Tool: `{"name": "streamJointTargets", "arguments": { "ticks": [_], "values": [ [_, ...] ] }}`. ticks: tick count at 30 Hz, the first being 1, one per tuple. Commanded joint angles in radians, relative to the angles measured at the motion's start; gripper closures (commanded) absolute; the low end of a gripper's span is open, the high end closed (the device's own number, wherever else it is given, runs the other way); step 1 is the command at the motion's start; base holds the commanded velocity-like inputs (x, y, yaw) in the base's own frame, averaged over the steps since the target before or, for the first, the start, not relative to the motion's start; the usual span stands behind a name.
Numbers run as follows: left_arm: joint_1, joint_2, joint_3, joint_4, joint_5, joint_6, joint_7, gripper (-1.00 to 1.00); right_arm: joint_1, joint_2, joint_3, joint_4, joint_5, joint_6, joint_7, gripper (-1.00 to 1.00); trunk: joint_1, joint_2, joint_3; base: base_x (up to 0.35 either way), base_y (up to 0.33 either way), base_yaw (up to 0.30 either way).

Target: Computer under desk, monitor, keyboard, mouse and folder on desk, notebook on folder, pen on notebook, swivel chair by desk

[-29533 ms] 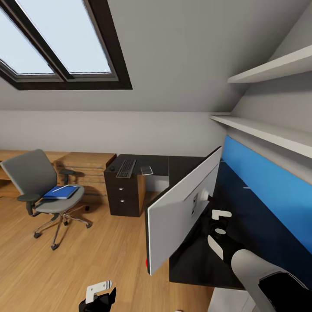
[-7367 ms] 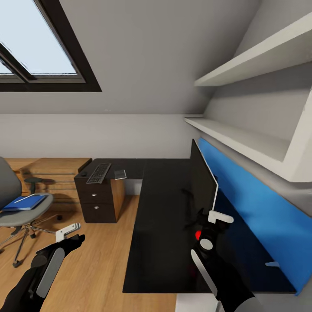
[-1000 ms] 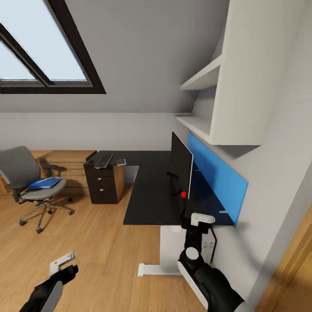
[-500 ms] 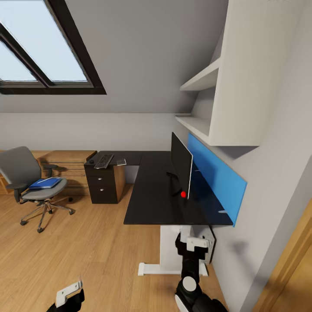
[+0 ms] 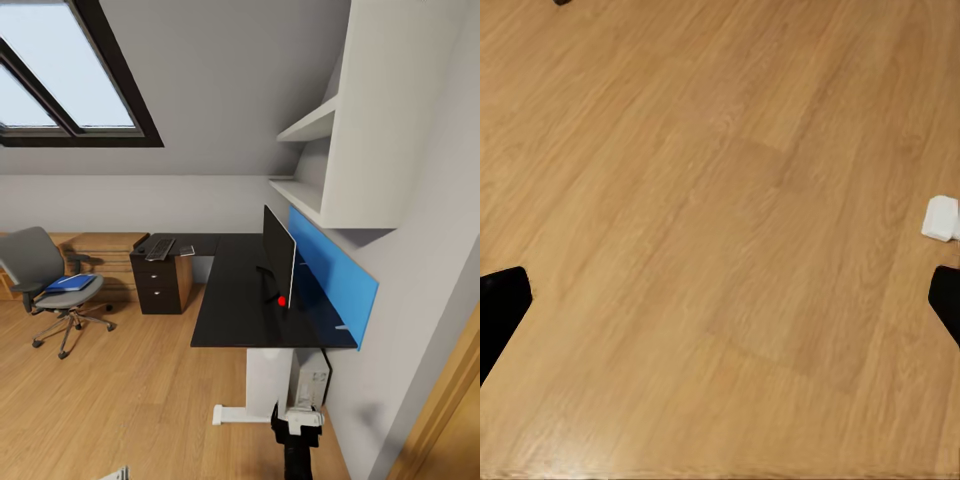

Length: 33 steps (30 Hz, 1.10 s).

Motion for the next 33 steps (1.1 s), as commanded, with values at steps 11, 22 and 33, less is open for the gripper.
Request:
{"name": "streamJointTargets", "arguments": {
  "ticks": [11, 22, 33],
  "values": [
    [-0.001, -0.033, -0.017, 0.189, 0.005, -0.003, -0.018, -1.00, -0.001, 0.024, -0.030, 0.328, -0.063, -0.053, 0.433, -1.00, -0.042, 0.076, 0.033, 0.000, 0.000, 0.000],
    [-0.001, -0.095, -0.013, 0.313, -0.040, -0.352, -0.041, -1.00, -0.001, 0.046, -0.047, 0.407, -0.213, -0.105, 0.550, -1.00, -0.084, 0.153, 0.067, 0.000, 0.000, 0.000],
    [-0.001, -0.100, -0.014, 0.352, -0.081, -0.413, -0.039, -1.00, -0.001, 0.047, -0.047, 0.408, -0.214, -0.121, 0.550, -1.00, -0.088, 0.160, 0.071, 0.000, 0.000, 0.000]
  ]
}}
